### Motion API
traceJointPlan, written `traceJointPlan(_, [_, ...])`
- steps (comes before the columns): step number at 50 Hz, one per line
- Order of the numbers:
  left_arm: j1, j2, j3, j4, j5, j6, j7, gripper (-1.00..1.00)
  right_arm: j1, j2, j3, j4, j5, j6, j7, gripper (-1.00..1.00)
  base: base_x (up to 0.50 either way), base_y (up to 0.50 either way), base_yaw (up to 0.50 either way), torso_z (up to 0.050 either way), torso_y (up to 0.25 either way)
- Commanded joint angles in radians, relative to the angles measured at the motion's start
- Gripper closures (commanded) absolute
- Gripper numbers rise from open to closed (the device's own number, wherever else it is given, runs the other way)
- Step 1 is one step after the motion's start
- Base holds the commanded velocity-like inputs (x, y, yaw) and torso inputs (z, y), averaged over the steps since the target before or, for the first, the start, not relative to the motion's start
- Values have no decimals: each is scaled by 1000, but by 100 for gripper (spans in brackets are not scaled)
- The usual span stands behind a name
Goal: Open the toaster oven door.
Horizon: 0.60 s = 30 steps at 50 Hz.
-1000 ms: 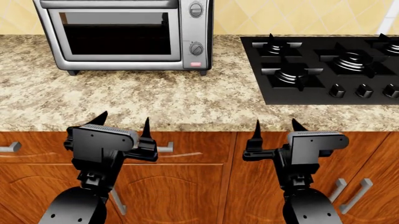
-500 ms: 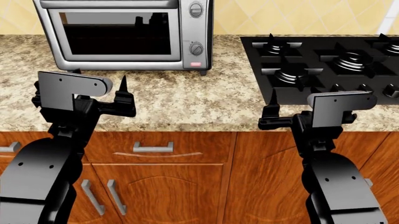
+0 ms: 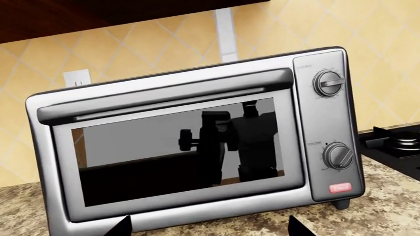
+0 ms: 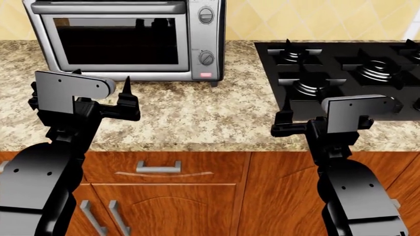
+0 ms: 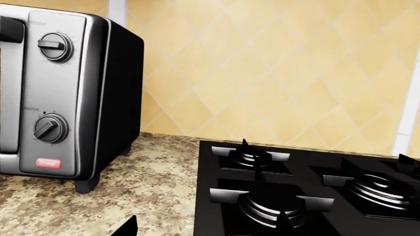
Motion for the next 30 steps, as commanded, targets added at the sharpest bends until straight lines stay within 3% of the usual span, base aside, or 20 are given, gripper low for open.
traceJointPlan(1, [7, -3, 2, -3, -3, 7, -1, -100, -4, 3, -5, -1, 4, 0, 3, -100, 168, 0, 0, 0, 0])
traceJointPlan(30, [10, -8, 17, -3, -6, 9, -10, -100, -10, 7, -9, 22, 16, -24, 7, -100, 203, 0, 0, 0, 0])
